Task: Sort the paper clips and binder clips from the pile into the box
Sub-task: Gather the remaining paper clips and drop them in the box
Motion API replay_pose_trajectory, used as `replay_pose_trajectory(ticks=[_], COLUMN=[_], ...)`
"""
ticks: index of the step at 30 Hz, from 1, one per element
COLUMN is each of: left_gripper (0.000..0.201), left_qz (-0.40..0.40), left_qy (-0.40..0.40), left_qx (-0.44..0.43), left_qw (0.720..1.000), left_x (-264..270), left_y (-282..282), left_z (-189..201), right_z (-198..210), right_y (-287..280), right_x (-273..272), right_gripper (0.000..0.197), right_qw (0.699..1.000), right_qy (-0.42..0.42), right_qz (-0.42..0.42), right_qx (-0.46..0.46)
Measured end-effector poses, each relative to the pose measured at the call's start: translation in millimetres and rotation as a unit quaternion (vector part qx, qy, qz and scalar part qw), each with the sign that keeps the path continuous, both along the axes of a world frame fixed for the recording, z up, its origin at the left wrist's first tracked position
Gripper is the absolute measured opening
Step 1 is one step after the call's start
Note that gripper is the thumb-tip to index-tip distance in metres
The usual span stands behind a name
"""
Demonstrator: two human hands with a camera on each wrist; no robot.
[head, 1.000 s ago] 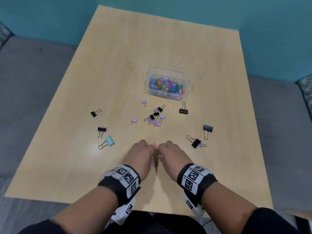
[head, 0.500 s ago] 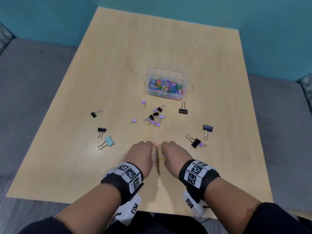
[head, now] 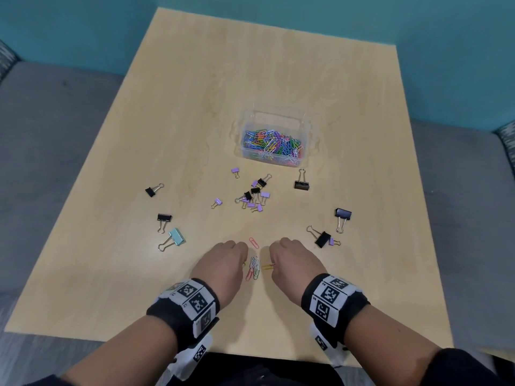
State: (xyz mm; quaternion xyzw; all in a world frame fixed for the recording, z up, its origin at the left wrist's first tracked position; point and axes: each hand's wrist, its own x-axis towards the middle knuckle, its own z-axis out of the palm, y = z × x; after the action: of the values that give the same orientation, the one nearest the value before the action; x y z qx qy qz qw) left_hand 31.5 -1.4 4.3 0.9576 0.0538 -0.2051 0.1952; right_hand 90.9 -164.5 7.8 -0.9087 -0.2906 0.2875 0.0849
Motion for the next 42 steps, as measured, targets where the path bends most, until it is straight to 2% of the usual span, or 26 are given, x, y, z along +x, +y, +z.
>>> replay_pose_trajectory(ticks=[3, 5, 6, 8, 10, 13, 16, 18, 20, 22, 24, 26, 29, 32, 35, 39, 42], left_gripper=[0.012, 0.012, 0.012, 0.011, 0.013, 0.020, 0.023, 0.021, 0.017, 0.024, 0.020, 0.011, 0.003, 0.005, 0.017, 0.018, 0.018], left_qz=[0.049, 0.131, 0.178, 0.262, 0.308, 0.319, 0.324, 0.321, 0.308, 0.295, 0.276, 0.240, 0.178, 0.137, 0.097, 0.085, 0.074], left_qy=[0.009, 0.025, 0.032, 0.045, 0.031, -0.043, -0.101, -0.117, -0.128, -0.134, -0.122, -0.083, 0.000, 0.054, 0.041, 0.009, 0.011], left_qx=[-0.050, -0.136, -0.190, -0.307, -0.377, -0.385, -0.381, -0.386, -0.365, -0.319, -0.287, -0.244, -0.163, -0.122, -0.092, -0.030, -0.021], left_qw=[0.998, 0.982, 0.965, 0.914, 0.873, 0.865, 0.860, 0.857, 0.870, 0.890, 0.909, 0.936, 0.971, 0.982, 0.990, 0.996, 0.997], left_x=[-0.4, 3.7, 8.0, 22.5, 48.7, 110.0, 171.8, 196.4, 203.1, 190.2, 161.0, 121.4, 63.6, 23.5, 5.7, 2.5, 3.0], left_y=[5.2, 13.2, 18.8, 29.4, 38.8, 46.7, 45.0, 41.5, 41.9, 47.0, 53.0, 56.2, 54.2, 43.9, 27.0, 12.1, 8.7], left_z=[0.2, 3.3, 4.4, 10.9, 23.0, 43.5, 60.4, 64.6, 61.6, 54.7, 44.3, 33.3, 17.4, 5.7, 0.6, 0.6, -2.0], right_z=[-1.4, -0.2, 1.6, 7.5, 19.0, 43.7, 61.9, 65.7, 62.3, 59.1, 54.1, 44.6, 24.6, 3.8, -5.2, -1.6, 1.2], right_y=[-4.5, -8.6, -10.2, -10.3, -5.3, 10.3, 30.4, 41.0, 43.5, 36.5, 24.3, 12.4, -2.2, -13.2, -14.7, -0.6, 9.0], right_x=[3.6, 9.0, 13.1, 27.2, 53.6, 111.9, 163.3, 183.3, 191.6, 186.2, 164.4, 127.2, 66.3, 20.6, -5.1, -18.8, -20.7], right_gripper=[0.014, 0.009, 0.008, 0.010, 0.014, 0.014, 0.015, 0.010, 0.018, 0.021, 0.015, 0.015, 0.015, 0.013, 0.011, 0.015, 0.018], right_qw=[0.999, 0.992, 0.981, 0.942, 0.903, 0.879, 0.881, 0.881, 0.883, 0.912, 0.935, 0.951, 0.976, 0.989, 0.995, 0.994, 0.996], right_qy=[0.024, 0.069, 0.097, 0.151, 0.175, 0.120, 0.035, 0.032, 0.039, -0.016, -0.060, -0.047, 0.020, 0.062, 0.032, 0.015, 0.001], right_qz=[-0.015, -0.090, -0.145, -0.256, -0.326, -0.362, -0.368, -0.370, -0.376, -0.348, -0.306, -0.263, -0.181, -0.103, -0.050, -0.069, -0.070], right_qx=[0.020, 0.060, 0.090, 0.157, 0.220, 0.285, 0.297, 0.294, 0.277, 0.216, 0.170, 0.155, 0.122, 0.086, 0.081, 0.083, 0.054])
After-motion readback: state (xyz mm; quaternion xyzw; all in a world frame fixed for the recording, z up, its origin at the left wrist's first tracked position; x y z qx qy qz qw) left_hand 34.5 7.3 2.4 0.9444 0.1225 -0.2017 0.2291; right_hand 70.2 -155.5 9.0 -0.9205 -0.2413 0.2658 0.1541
